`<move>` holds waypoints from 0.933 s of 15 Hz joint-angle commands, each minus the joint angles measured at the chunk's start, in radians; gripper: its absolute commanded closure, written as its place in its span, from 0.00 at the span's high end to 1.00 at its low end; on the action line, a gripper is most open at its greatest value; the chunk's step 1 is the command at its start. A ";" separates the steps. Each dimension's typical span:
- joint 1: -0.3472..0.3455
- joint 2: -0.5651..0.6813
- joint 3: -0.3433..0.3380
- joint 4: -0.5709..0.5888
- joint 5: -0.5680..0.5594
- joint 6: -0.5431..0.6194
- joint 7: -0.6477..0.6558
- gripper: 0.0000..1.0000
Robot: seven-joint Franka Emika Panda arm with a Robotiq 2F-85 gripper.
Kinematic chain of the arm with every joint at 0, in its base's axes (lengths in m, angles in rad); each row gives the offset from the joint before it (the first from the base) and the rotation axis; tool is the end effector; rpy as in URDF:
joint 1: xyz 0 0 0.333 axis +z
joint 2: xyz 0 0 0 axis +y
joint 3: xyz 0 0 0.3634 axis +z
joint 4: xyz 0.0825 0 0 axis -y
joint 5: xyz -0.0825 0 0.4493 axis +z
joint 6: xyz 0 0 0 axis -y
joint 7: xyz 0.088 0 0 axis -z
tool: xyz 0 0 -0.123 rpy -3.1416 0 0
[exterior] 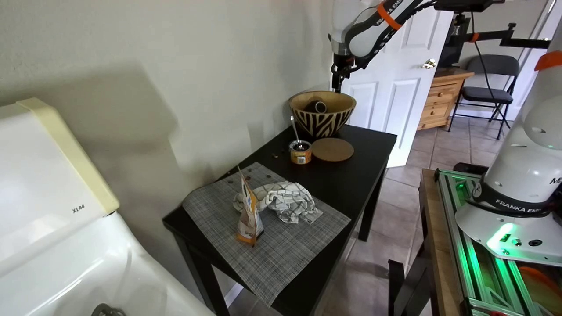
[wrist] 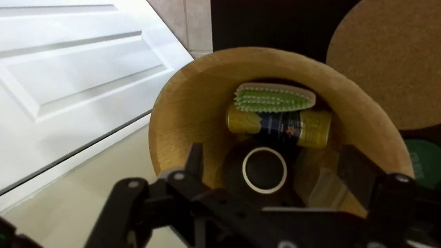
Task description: Move the mug to the table
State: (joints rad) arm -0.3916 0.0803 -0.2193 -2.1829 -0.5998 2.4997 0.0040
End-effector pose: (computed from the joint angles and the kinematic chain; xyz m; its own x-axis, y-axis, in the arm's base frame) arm 0.5112 -0.3588 0.3680 0.9830 -0.1370 0.1223 -0.1779 -0.8756 0.4490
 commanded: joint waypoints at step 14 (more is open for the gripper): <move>0.055 0.281 -0.068 0.230 -0.107 0.138 -0.102 1.00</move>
State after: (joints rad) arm -0.3396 0.2954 -0.2819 -1.9535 -0.7064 2.5357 -0.0437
